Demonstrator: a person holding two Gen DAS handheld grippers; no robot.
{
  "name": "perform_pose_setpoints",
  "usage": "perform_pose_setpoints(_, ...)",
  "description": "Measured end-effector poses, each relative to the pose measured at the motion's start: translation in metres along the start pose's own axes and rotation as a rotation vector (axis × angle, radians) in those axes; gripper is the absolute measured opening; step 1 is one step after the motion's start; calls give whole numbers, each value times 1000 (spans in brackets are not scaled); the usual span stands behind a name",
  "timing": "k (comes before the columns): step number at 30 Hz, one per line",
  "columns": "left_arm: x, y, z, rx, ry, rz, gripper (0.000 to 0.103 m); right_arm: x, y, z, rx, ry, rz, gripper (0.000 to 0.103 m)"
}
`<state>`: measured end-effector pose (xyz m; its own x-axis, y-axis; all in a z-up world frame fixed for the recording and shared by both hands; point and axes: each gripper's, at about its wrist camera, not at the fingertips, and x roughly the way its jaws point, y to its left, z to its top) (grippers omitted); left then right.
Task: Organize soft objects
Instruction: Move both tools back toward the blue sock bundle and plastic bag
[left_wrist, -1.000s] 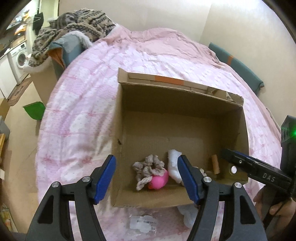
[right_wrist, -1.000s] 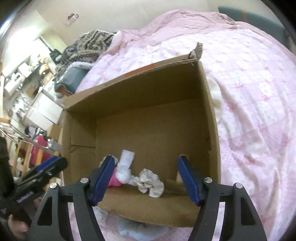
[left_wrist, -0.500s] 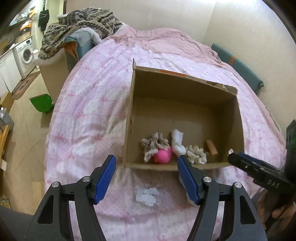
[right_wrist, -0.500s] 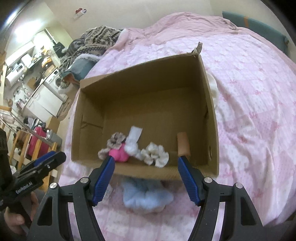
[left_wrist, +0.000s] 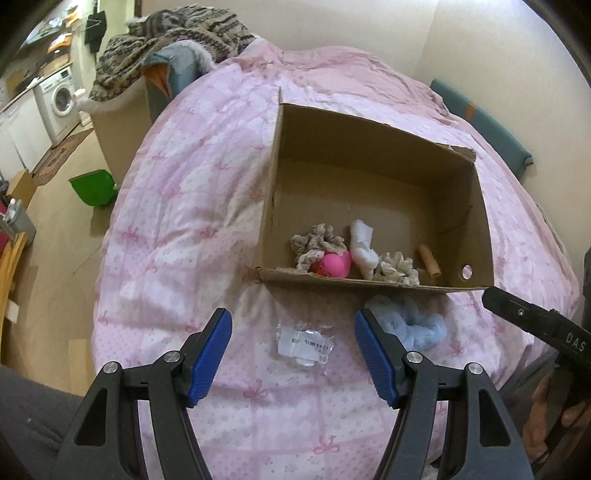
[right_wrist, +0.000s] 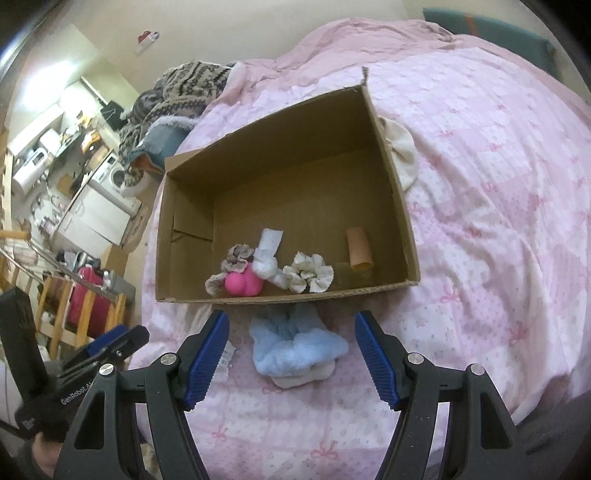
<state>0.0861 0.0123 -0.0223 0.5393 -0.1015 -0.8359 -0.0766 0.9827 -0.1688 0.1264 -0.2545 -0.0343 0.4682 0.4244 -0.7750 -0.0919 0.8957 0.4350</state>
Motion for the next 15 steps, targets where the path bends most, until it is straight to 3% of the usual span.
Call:
perform_pose_setpoints(8, 7, 16, -1, -71, 16, 14, 66, 23, -14, -2, 94, 98, 40, 74)
perform_pose_setpoints(15, 15, 27, -2, -110, 48, 9, 66, 72, -9, -11, 54, 243, -36, 74)
